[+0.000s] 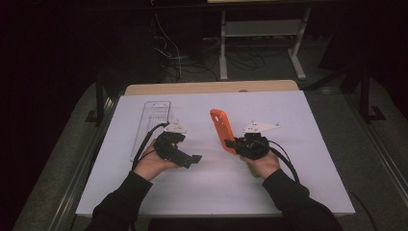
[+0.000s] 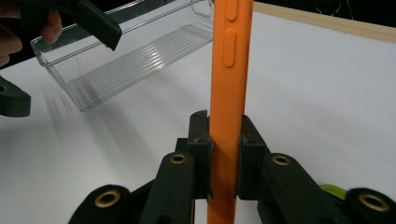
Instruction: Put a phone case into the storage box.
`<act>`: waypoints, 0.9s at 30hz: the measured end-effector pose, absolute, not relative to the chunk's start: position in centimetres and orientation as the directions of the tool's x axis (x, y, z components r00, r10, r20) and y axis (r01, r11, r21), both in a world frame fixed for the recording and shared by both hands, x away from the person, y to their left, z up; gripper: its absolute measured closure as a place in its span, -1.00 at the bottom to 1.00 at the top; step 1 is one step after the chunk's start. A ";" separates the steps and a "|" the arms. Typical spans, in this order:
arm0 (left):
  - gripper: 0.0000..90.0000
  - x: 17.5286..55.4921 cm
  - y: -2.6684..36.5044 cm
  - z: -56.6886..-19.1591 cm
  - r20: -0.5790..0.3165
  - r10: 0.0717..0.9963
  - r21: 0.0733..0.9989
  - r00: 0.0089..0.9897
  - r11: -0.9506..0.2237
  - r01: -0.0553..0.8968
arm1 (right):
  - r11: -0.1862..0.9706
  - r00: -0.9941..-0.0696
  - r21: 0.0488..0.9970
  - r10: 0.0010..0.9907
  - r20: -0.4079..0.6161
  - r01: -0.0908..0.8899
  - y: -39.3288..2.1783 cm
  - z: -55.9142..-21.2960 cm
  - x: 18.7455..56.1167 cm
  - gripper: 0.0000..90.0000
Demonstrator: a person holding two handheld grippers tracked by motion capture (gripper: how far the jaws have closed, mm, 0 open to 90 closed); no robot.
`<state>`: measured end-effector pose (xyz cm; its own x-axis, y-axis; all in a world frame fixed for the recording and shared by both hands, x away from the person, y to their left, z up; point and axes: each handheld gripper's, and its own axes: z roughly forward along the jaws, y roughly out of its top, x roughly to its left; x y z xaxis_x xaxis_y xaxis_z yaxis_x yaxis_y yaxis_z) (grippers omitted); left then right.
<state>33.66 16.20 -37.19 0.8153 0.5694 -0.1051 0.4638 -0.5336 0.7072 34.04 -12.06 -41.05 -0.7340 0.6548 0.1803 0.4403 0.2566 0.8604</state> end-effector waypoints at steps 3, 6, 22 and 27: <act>-1.00 33.8 16.1 -36.9 -0.118 0.574 0.726 0.811 -0.507 0.465 | 0.254 -0.736 0.861 0.652 0.184 0.441 -11.9 -41.1 34.0 0.73; -1.00 34.0 15.9 -36.5 -0.116 0.583 0.745 0.804 -0.484 0.459 | 0.256 -0.741 0.864 0.647 0.179 0.433 -11.6 -41.0 33.8 0.73; -1.00 35.7 14.8 -35.4 -0.214 0.570 0.807 0.793 -0.355 0.472 | 0.247 -0.766 0.872 0.612 0.197 0.422 -10.1 -40.8 33.0 0.73; -1.00 36.4 14.0 -35.5 -0.236 0.564 0.828 0.791 -0.309 0.468 | 0.250 -0.776 0.875 0.599 0.196 0.415 -9.5 -40.7 32.7 0.73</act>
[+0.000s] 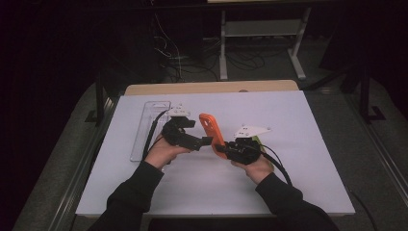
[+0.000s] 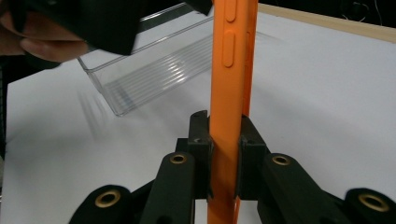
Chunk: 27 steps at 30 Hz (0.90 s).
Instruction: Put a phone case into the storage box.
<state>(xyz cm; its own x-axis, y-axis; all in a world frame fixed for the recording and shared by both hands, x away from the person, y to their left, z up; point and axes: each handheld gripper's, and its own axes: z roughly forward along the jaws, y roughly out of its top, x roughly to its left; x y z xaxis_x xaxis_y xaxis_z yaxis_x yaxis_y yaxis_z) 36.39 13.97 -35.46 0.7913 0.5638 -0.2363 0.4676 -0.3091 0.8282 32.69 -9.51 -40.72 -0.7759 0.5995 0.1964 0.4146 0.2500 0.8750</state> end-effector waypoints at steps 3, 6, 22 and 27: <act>-1.00 36.5 13.8 -35.6 -0.239 0.562 0.832 0.792 -0.302 0.465 | 0.246 -0.778 0.877 0.595 0.200 0.413 -9.4 -40.6 32.6 0.73; -1.00 36.7 13.6 -35.9 -0.242 0.557 0.832 0.794 -0.302 0.465 | 0.241 -0.784 0.879 0.586 0.206 0.411 -9.2 -40.5 32.4 0.73; -1.00 36.8 13.2 -36.3 -0.257 0.547 0.850 0.796 -0.264 0.456 | 0.252 -0.811 0.887 0.550 0.197 0.387 -8.1 -40.4 31.8 0.73; -0.88 36.8 13.4 -36.4 -0.266 0.558 0.855 0.786 -0.240 0.459 | 0.259 -0.811 0.886 0.552 0.192 0.385 -8.1 -40.4 31.7 0.73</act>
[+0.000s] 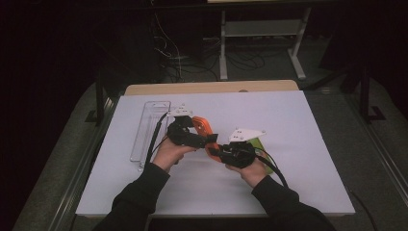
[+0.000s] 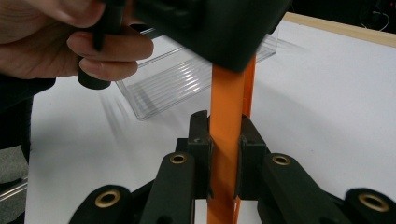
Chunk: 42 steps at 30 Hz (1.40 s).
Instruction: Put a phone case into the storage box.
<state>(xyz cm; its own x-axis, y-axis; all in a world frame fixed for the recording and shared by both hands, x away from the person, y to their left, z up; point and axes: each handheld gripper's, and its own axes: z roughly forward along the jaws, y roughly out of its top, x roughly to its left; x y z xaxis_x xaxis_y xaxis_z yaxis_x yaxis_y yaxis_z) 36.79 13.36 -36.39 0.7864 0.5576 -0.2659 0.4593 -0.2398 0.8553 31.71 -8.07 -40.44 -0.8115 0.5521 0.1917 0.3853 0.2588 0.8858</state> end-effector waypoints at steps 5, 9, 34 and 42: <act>-0.84 36.7 13.4 -36.5 -0.276 0.561 0.855 0.781 -0.228 0.466 | 0.271 -0.813 0.885 0.555 0.176 0.378 -8.0 -40.6 31.7 0.73; -0.78 36.7 13.4 -36.5 -0.277 0.561 0.858 0.780 -0.222 0.464 | 0.279 -0.812 0.881 0.556 0.177 0.383 -7.9 -40.7 31.7 0.73; -0.68 37.6 14.2 -34.3 -0.234 0.592 0.862 0.771 -0.241 0.446 | 0.304 -0.778 0.848 0.601 0.182 0.434 -10.1 -40.9 31.5 -0.47; -0.69 38.6 16.0 -31.7 -0.185 0.634 0.877 0.751 -0.238 0.417 | 0.339 -0.744 0.822 0.652 0.145 0.457 -13.8 -40.9 31.0 -0.84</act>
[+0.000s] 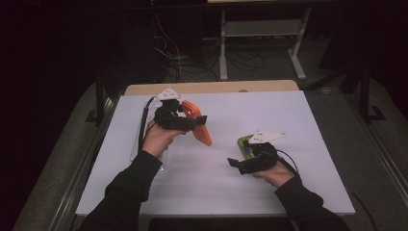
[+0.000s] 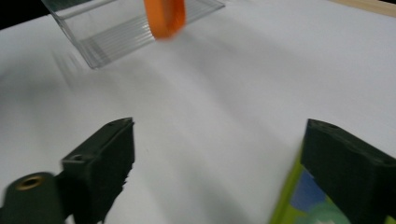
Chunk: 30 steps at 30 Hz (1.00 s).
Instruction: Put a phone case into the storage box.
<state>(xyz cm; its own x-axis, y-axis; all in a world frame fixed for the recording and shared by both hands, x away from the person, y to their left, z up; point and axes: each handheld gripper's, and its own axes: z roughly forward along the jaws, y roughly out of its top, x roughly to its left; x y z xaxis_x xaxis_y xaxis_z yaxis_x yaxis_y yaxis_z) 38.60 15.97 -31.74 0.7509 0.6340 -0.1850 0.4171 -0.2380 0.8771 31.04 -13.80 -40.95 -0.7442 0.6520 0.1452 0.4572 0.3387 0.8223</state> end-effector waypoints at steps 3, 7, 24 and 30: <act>-0.68 38.8 16.4 -31.3 -0.176 0.645 0.880 0.744 -0.236 0.413 | 0.345 -0.735 0.822 0.667 0.124 0.452 -14.8 -41.1 30.8 -0.99; -0.69 39.5 17.6 -30.5 -0.160 0.674 0.883 0.721 -0.229 0.409 | 0.371 -0.727 0.813 0.681 0.090 0.448 -15.8 -41.4 30.3 -1.00; -0.69 42.3 21.9 -28.0 -0.044 0.794 0.886 0.606 -0.249 0.391 | 0.438 -0.707 0.742 0.704 0.067 0.507 -18.5 -43.1 28.2 -1.00; -0.69 43.6 23.1 -27.9 -0.013 0.841 0.880 0.540 -0.247 0.405 | 0.427 -0.699 0.743 0.711 0.075 0.515 -19.0 -43.0 28.1 -1.00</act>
